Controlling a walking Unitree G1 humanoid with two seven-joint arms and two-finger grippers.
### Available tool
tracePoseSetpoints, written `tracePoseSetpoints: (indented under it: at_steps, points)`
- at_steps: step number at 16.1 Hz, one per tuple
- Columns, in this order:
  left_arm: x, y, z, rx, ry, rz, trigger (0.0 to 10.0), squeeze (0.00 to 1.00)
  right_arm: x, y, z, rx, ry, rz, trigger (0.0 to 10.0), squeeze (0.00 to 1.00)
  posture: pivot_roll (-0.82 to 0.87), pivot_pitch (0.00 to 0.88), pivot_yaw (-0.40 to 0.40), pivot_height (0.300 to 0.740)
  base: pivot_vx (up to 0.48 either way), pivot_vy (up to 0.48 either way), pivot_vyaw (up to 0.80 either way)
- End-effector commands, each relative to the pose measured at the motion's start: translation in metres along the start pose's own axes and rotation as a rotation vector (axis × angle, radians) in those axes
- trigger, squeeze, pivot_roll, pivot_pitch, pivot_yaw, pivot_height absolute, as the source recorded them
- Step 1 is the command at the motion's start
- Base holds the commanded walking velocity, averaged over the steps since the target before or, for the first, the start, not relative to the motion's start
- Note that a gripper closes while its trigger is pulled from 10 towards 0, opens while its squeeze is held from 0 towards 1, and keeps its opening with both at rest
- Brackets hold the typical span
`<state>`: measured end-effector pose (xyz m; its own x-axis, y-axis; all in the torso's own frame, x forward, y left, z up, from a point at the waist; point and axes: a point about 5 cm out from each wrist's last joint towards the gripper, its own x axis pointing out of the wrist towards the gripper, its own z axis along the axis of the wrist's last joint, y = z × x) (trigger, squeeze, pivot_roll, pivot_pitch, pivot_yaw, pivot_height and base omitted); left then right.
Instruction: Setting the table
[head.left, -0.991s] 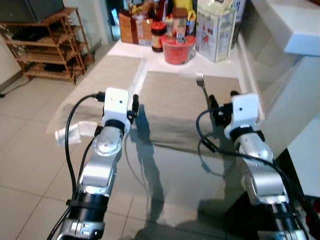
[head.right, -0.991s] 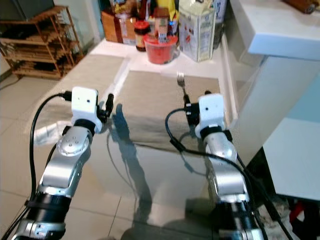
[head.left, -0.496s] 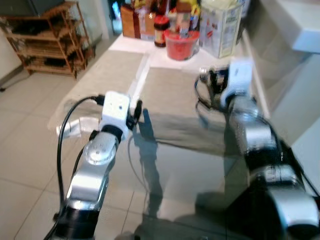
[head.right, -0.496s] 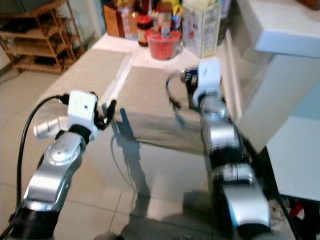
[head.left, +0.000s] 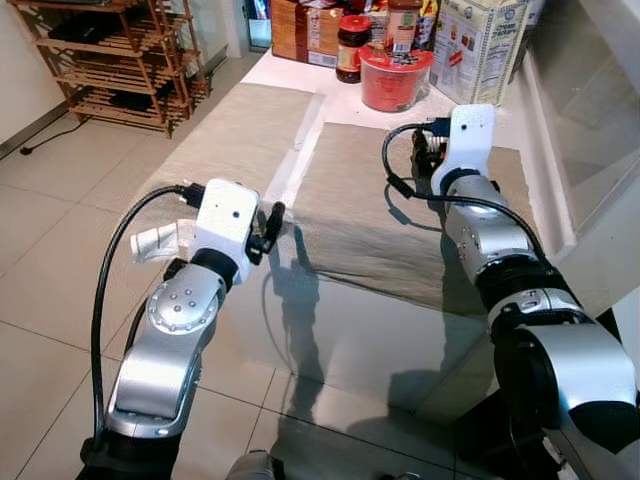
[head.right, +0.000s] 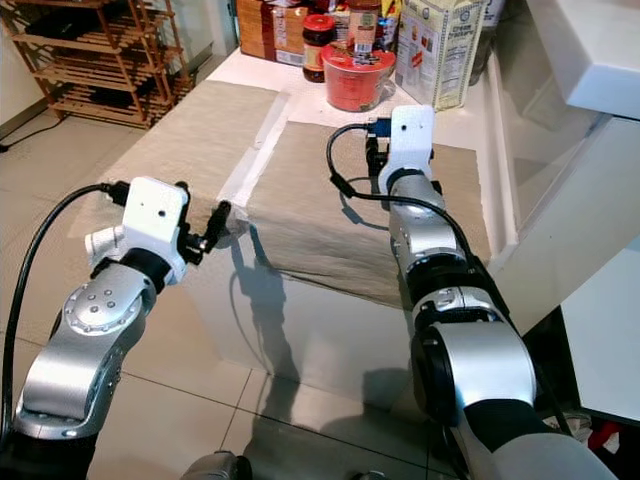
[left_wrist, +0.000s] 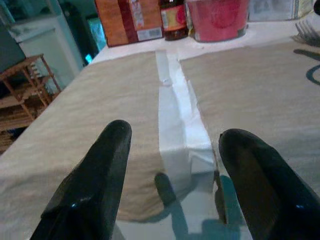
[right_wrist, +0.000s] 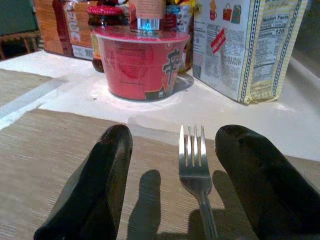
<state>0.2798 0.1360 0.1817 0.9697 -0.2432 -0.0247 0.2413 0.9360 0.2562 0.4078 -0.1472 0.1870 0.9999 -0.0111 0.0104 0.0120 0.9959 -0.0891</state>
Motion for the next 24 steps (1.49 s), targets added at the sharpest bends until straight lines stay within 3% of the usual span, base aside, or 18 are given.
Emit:
tracePoseSetpoints:
  at_steps: [1,8,13,19,22,23,24]
  points:
    - [-0.003,0.002,0.003,0.002,0.001,0.007,10.0,0.0,0.0,-0.001,-0.002,-0.008,0.007,-0.022,10.0,0.0,0.23,0.101,-0.003,0.74,0.0,0.0,0.0]
    - [-0.001,-0.001,0.001,-0.01,0.031,-0.014,10.0,0.0,-0.004,-0.022,-0.024,-0.01,0.108,-0.149,10.0,0.0,0.21,0.112,0.026,0.74,0.0,0.0,0.0]
    - [-0.001,0.002,0.007,-0.008,0.03,-0.003,10.0,0.0,-0.01,-0.015,-0.046,0.066,0.226,-0.124,10.0,0.0,0.22,0.138,0.025,0.74,0.0,0.0,0.0]
    - [0.0,0.002,0.008,-0.006,0.027,0.006,10.0,0.0,-0.01,-0.003,-0.045,0.037,0.203,-0.066,10.0,0.0,0.21,0.142,0.024,0.74,0.0,0.0,0.0]
    - [0.0,-0.003,0.008,-0.013,0.031,-0.002,10.0,0.0,-0.015,0.003,-0.06,0.041,0.292,-0.03,10.0,0.0,0.21,0.145,0.02,0.74,0.0,0.0,0.0]
    - [0.0,-0.003,0.008,-0.015,0.031,0.0,10.0,0.0,-0.018,0.007,-0.068,0.05,0.34,-0.012,0.0,0.0,0.21,0.147,0.018,0.74,0.0,0.0,0.0]
    - [0.0,-0.003,0.008,-0.016,0.031,0.001,10.0,0.0,-0.019,0.007,-0.07,0.052,0.349,-0.011,0.0,0.0,0.21,0.147,0.018,0.74,0.0,0.0,0.0]
